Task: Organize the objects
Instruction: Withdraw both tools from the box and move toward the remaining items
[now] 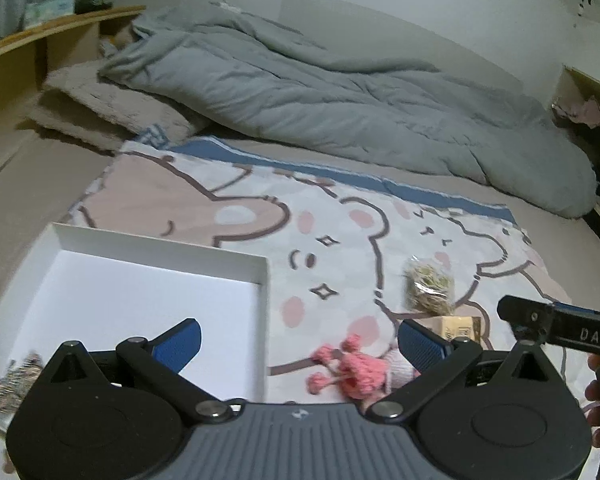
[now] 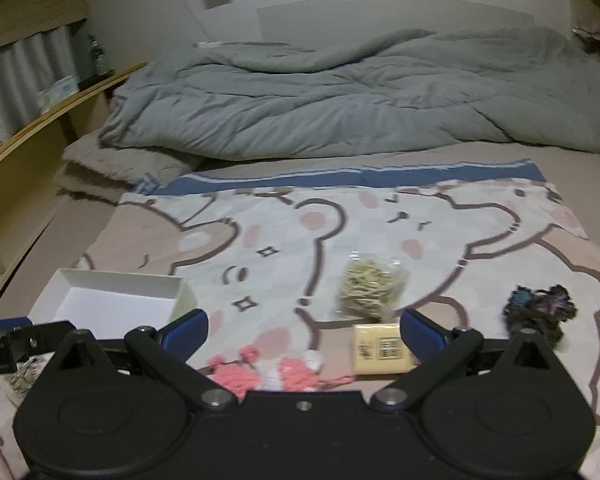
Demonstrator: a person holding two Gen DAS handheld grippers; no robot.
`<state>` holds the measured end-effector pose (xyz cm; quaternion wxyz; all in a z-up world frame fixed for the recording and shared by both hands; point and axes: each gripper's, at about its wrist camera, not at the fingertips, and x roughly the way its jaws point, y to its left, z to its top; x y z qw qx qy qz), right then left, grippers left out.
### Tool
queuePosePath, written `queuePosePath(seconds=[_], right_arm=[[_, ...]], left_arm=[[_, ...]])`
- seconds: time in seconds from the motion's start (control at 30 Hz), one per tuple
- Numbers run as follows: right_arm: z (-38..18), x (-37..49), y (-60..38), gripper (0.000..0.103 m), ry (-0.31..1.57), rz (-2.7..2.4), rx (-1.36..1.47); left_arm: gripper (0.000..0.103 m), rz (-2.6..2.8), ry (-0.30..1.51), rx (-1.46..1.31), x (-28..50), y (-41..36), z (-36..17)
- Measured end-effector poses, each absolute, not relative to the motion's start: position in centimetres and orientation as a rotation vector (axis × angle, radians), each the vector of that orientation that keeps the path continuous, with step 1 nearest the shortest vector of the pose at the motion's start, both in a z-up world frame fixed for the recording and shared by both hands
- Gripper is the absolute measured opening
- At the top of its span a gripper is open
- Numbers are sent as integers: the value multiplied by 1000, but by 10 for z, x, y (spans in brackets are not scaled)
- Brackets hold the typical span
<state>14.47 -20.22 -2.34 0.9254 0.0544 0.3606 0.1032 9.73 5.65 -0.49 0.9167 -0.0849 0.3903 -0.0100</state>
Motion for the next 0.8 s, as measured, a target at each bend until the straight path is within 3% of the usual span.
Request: queuePosePath(seconds=[0.8], right_arm=[[-93, 209, -250, 103, 881, 56, 193]], left_arm=[[103, -113, 968, -175, 159, -44, -91]])
